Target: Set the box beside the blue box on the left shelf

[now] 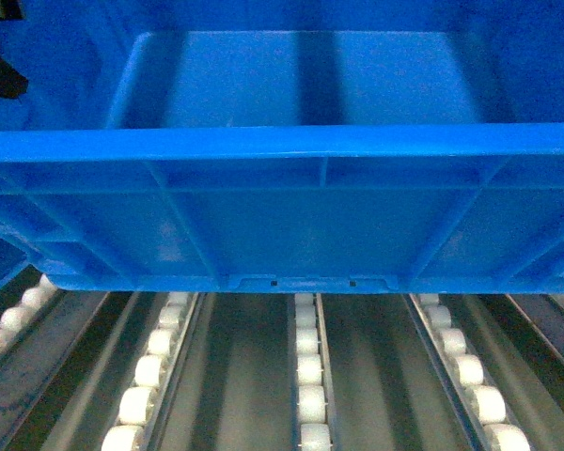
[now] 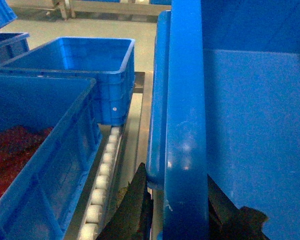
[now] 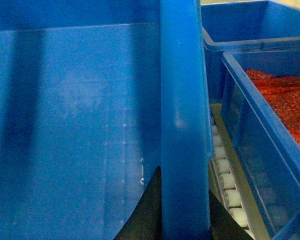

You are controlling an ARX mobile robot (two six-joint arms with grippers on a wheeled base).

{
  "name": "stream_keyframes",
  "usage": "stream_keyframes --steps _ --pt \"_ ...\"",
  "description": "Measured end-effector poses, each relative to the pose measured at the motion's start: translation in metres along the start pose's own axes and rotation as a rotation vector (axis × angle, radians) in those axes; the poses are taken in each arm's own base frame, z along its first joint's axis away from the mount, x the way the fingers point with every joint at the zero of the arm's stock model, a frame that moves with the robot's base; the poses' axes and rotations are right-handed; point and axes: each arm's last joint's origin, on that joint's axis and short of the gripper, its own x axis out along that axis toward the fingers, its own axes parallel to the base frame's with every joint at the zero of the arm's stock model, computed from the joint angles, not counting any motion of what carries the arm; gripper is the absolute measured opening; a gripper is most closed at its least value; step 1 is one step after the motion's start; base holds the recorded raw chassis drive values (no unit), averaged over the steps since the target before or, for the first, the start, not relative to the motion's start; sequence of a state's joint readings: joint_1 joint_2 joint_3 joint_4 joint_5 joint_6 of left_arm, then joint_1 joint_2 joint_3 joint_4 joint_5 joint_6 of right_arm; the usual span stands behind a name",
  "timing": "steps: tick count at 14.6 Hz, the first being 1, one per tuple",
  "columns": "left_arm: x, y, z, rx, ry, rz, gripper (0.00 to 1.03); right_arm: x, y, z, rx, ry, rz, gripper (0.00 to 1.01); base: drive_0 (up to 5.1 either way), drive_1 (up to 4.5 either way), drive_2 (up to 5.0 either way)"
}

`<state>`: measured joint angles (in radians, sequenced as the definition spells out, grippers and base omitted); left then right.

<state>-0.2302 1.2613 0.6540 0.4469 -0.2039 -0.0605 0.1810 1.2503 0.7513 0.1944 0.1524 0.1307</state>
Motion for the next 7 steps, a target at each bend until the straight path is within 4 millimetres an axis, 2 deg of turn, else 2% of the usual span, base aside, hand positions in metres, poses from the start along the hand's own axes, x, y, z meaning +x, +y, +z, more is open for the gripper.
stream_keyframes --steps 7 --pt "0.0 0.0 0.0 0.0 0.0 0.0 0.16 0.0 0.0 0.0 0.0 0.0 0.0 0.07 0.0 0.0 0.0"
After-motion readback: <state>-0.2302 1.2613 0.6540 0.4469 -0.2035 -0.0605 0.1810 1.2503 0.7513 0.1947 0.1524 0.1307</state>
